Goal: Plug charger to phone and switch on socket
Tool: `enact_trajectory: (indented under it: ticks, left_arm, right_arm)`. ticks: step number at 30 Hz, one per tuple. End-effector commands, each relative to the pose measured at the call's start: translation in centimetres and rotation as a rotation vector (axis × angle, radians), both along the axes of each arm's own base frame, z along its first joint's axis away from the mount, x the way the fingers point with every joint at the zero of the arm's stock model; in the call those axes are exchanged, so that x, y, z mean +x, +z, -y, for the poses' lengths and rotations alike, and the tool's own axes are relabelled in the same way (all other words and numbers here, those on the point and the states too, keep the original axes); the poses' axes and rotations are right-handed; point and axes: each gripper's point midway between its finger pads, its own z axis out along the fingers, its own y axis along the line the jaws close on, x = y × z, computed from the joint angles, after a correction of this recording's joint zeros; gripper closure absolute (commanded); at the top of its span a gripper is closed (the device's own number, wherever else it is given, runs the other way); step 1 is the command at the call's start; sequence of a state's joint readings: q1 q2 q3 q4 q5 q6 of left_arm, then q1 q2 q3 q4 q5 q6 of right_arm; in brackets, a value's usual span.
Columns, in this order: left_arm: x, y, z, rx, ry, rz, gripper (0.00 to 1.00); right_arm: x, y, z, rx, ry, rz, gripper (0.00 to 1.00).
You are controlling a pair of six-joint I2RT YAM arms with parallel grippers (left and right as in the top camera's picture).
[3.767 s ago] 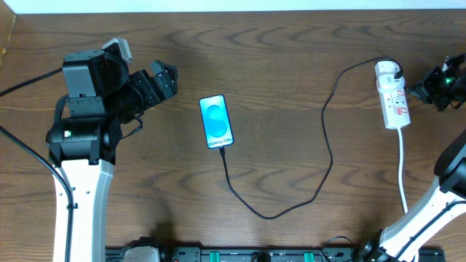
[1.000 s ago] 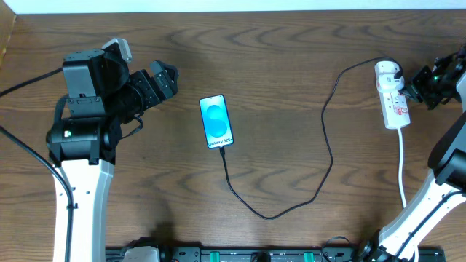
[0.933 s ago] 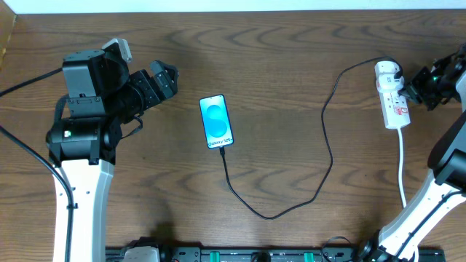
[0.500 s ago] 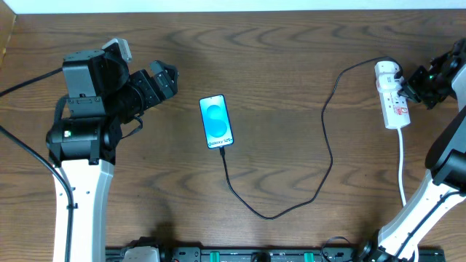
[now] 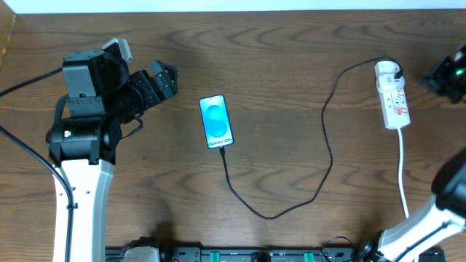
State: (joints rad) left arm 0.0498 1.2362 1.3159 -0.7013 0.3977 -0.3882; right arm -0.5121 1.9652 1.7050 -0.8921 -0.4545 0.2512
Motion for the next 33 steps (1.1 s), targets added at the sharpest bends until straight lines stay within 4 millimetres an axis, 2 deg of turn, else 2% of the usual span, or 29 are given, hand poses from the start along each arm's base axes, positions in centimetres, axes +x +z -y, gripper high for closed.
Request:
enact_trajectory:
  ticks: [1, 4, 8, 9, 13, 16, 17, 18, 21, 26, 33]
  left_arm:
    - [0.0, 0.2, 0.0, 0.009, -0.013, 0.008, 0.01]
    - [0.0, 0.2, 0.0, 0.009, -0.013, 0.008, 0.01]
    - [0.0, 0.2, 0.0, 0.009, -0.012, 0.008, 0.01]
    - [0.0, 0.2, 0.0, 0.008, -0.013, 0.008, 0.01]
    - [0.0, 0.2, 0.0, 0.008, -0.013, 0.008, 0.01]
    - [0.0, 0.2, 0.0, 0.009, -0.013, 0.008, 0.01]
    - [0.0, 0.2, 0.0, 0.008, -0.013, 0.008, 0.01]
    - [0.0, 0.2, 0.0, 0.008, -0.013, 0.008, 0.01]
    - [0.0, 0.2, 0.0, 0.009, -0.012, 0.008, 0.01]
    - [0.0, 0.2, 0.0, 0.009, -0.012, 0.008, 0.01]
    - [0.0, 0.2, 0.0, 0.008, -0.013, 0.008, 0.01]
  right_arm:
    - [-0.7, 6.7, -2.8, -0.046, 0.109, 0.143, 0.97]
    - [-1.5, 9.7, -5.7, -0.082, 0.195, 0.197, 0.95]
    - [-2.7, 12.4, -10.6, -0.149, 0.352, 0.246, 0.94]
    - [-3.1, 13.0, -12.4, -0.178, 0.387, 0.245, 0.91]
    - [-4.6, 14.5, -18.4, -0.329, 0.518, 0.245, 0.83]
    - [-5.6, 15.4, -21.8, -0.407, 0.589, 0.260, 0.77]
    - [-6.5, 15.6, -23.6, -0.448, 0.631, 0.260, 0.72]
    - [-6.7, 15.6, -23.9, -0.456, 0.637, 0.259, 0.66]
    - [-7.9, 15.1, -25.8, -0.474, 0.694, 0.231, 0.01]
    - [-9.2, 14.4, -27.2, -0.454, 0.743, 0.197, 0.01]
    - [-9.2, 14.4, -27.2, -0.454, 0.744, 0.197, 0.01]
